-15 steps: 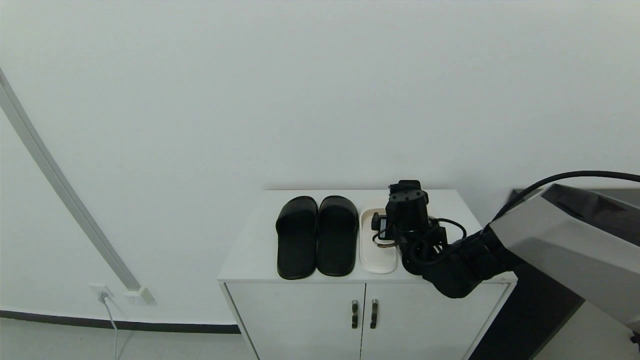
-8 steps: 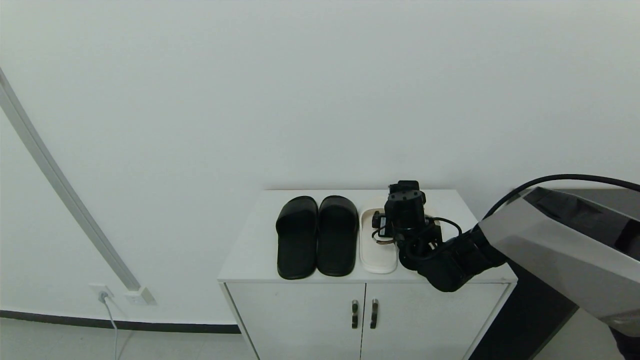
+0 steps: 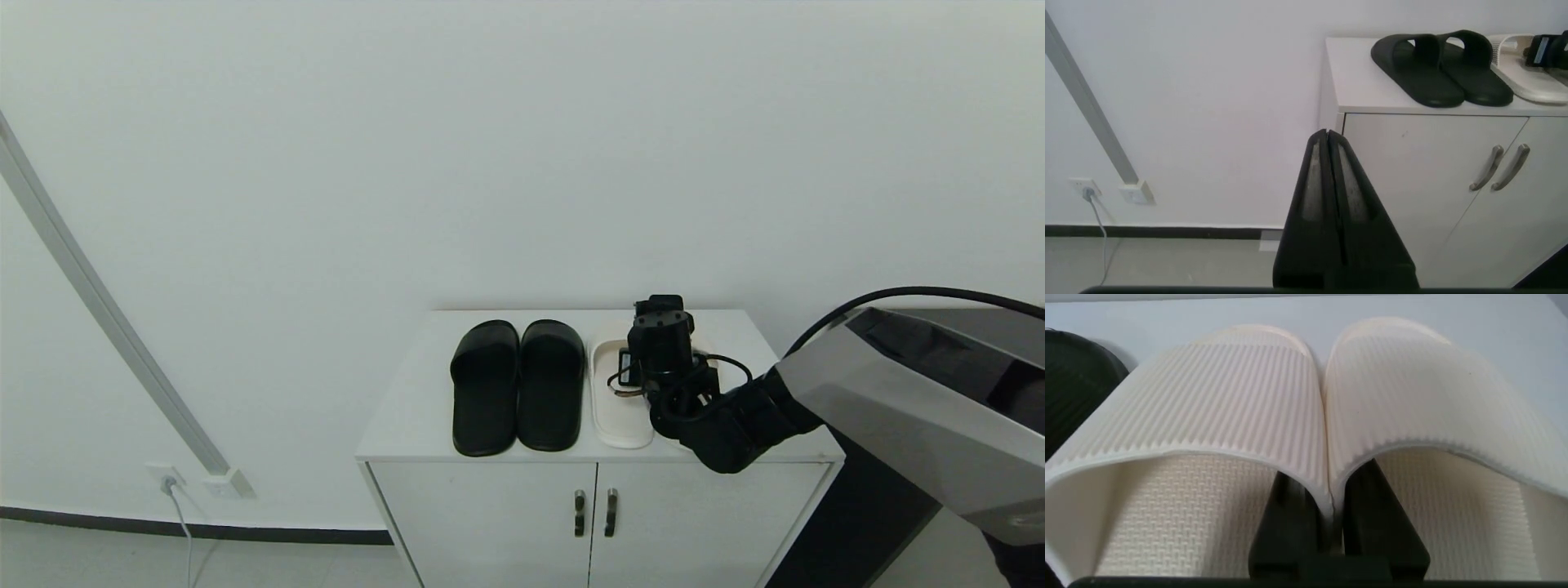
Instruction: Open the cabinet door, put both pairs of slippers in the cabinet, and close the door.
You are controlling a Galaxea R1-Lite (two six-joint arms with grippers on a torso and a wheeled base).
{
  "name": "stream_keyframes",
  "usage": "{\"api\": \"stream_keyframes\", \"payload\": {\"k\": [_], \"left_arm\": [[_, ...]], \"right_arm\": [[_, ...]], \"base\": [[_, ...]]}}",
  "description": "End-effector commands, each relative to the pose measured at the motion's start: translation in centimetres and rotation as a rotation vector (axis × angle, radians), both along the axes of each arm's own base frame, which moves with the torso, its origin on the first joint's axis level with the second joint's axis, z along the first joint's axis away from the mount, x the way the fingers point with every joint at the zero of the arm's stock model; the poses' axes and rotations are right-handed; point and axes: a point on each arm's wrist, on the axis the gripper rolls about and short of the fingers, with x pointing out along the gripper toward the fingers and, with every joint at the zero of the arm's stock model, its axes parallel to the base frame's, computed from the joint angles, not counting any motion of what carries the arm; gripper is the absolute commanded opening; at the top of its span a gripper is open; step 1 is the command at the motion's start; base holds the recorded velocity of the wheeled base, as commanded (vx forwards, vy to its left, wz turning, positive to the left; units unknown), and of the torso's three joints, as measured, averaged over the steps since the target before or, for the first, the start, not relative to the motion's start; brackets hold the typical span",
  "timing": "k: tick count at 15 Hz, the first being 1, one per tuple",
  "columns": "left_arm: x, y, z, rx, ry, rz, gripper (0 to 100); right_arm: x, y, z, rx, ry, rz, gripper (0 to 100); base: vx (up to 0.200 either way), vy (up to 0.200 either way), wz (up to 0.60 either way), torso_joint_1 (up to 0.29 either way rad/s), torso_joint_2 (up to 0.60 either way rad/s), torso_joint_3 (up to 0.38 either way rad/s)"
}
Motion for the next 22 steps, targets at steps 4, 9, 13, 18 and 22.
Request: {"api": "stream_keyframes", "payload": {"k": [4,9,13,18,22], "left_arm": [[0.0,0.0,0.0,0.001,0.001,0.000,0],[0.0,0.0,0.0,0.001,0.001,0.000,0],[0.0,0.0,0.0,0.001,0.001,0.000,0],[0.0,0.0,0.0,0.004,0.001,0.000,0],[0.0,0.0,0.0,0.002,0.001,0.000,0]], "right_arm": [[-1.6,-0.8,3.8,0.016,-0.051,0.008,0],[-7.9,-1.9,7.2,0.004,-0.061,0.163,0],[-14.2,-3.3,8.2,-0.028,-0.050,0.432,0],[-19.9,-5.4,8.9,0.021,-0.037,0.747,0],[-21.4,-6.2,8.1,0.027,0.003,0.863,0]], "base": [[0.000,0.000,0.00,0.000,0.00,0.000],[0.000,0.000,0.00,0.000,0.00,0.000],[0.000,0.000,0.00,0.000,0.00,0.000],[0.000,0.000,0.00,0.000,0.00,0.000],[0.000,0.000,0.00,0.000,0.00,0.000]]}}
